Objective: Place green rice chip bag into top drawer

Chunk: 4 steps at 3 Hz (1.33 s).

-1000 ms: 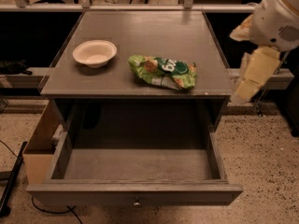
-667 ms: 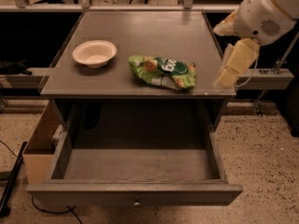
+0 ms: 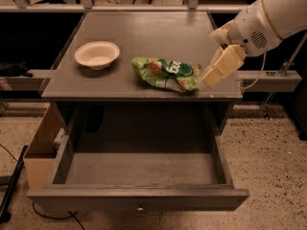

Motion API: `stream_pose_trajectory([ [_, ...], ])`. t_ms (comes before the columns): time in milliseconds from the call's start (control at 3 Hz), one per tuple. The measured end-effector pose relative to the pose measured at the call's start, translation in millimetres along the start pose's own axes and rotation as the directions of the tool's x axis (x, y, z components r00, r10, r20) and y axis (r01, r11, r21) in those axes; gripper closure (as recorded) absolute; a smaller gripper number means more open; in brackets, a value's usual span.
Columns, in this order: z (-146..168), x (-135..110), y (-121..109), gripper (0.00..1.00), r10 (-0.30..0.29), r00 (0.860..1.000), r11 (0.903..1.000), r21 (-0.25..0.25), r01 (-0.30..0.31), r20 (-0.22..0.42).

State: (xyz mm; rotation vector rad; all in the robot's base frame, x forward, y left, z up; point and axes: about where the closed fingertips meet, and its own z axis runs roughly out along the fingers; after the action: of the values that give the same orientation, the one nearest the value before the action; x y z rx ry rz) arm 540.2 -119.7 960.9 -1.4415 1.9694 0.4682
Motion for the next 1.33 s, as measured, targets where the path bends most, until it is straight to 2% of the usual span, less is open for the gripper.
stream_pose_trajectory([
  [667,0,-2,0,0.00,0.020,0.999,0.9997,0.015,-0.020,0.026],
  [1333,44,-11,0,0.00,0.014,0.999,0.9986,0.050,-0.016,0.041],
])
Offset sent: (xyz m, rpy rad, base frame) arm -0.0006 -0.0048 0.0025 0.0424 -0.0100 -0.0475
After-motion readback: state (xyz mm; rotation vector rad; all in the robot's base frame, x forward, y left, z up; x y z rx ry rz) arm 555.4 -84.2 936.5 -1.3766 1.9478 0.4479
